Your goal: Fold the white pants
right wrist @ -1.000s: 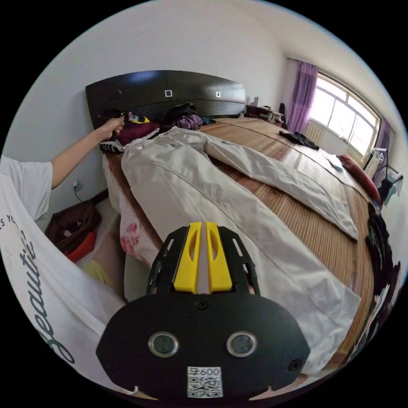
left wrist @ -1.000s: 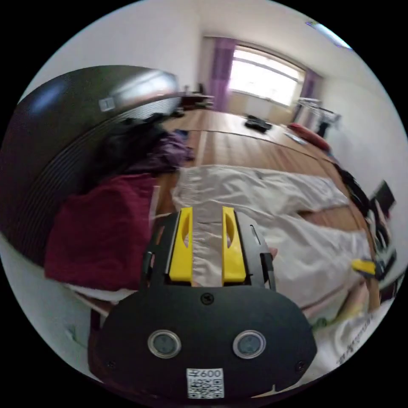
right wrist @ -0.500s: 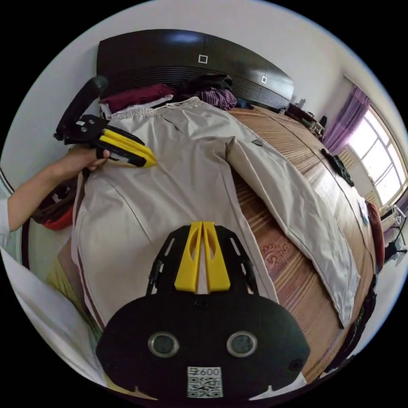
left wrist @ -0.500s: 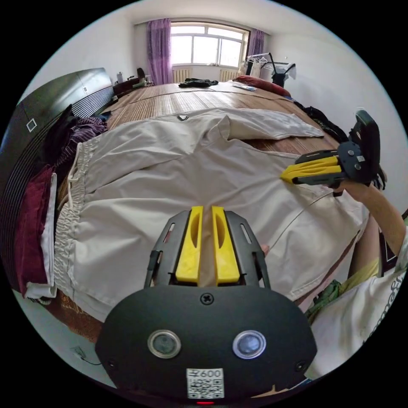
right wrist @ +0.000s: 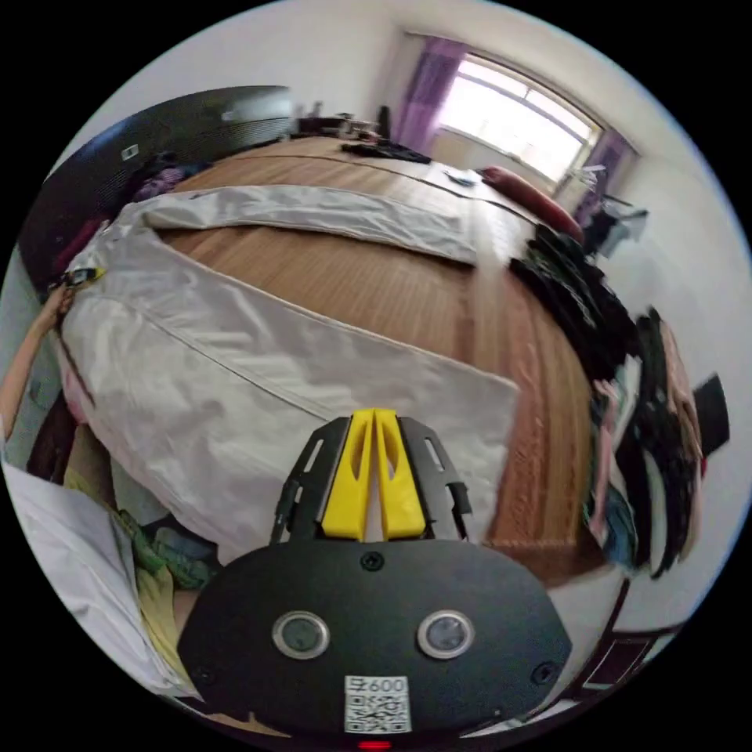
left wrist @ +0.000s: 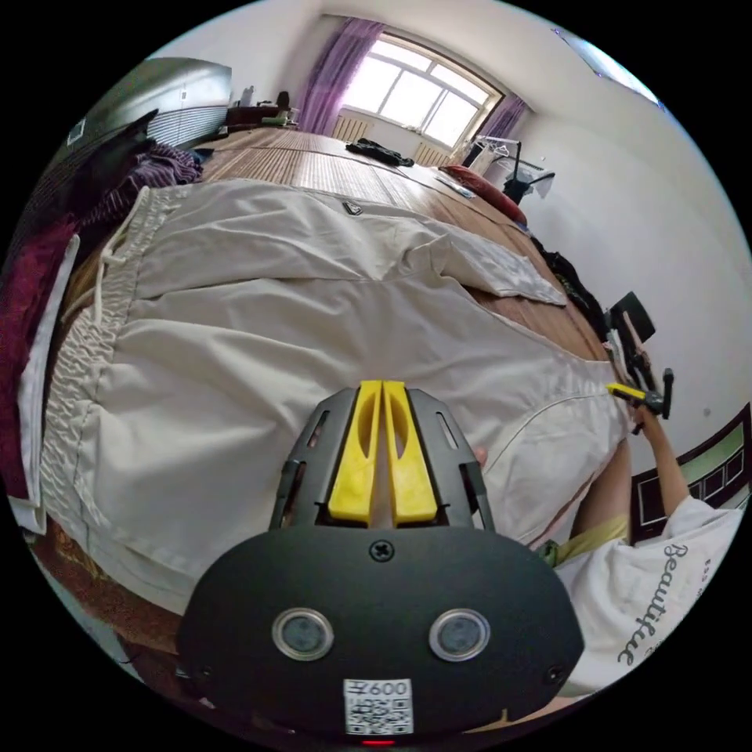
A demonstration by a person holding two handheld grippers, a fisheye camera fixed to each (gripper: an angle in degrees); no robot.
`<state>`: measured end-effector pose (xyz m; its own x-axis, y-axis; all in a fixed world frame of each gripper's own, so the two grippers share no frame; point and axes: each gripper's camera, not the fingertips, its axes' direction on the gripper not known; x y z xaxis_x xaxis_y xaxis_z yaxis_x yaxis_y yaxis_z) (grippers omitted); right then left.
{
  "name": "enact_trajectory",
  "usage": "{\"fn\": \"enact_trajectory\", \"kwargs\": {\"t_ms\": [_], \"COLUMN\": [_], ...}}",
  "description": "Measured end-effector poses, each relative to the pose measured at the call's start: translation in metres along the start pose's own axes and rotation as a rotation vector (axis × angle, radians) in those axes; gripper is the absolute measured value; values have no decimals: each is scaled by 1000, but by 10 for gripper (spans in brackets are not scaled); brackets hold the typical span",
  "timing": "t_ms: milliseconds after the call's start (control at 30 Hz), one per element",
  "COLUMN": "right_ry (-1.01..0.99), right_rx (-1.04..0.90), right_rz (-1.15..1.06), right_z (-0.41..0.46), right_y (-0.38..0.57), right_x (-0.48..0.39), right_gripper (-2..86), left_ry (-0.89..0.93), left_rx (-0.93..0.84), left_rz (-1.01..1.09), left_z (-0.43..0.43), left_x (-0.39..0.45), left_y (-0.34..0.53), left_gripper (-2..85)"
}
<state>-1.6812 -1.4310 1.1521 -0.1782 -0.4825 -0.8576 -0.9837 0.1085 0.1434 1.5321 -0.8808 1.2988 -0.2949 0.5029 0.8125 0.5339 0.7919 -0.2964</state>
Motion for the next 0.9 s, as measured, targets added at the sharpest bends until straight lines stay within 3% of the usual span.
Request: {"fn": "enact_trajectory", "kwargs": {"t_ms": [133, 200, 333, 500, 667, 767, 900], "right_ry": [21, -14, -122, -272, -138, 51, 200], "right_rx": [148, 196, 273, 308, 235, 21, 42], "right_rz": [75, 40, -140, -209, -242, -289, -346], "right_z": [-30, -33, -24, 7, 76, 148, 188], "right_y": [33, 28, -36, -158, -275, -321, -331], "right_x": [25, 9, -54, -112, -136, -131, -105], "right_gripper": [-8, -8, -8, -8, -8, -9, -8], "left_ry": [-313, -377, -315, -157, -48, -217, -329], "left_rx": [-56, -64, 165, 123, 11, -62, -23], "left_rz": [196, 268, 188, 35, 10, 311, 496], "left_z": [17, 22, -4, 19, 106, 145, 159], "left_x": [68, 94, 97, 31, -3, 42, 63], "left_y": [-1, 0, -26, -115, -156, -143, -113], "left_gripper": [9, 9, 9, 9, 12, 11, 13]}}
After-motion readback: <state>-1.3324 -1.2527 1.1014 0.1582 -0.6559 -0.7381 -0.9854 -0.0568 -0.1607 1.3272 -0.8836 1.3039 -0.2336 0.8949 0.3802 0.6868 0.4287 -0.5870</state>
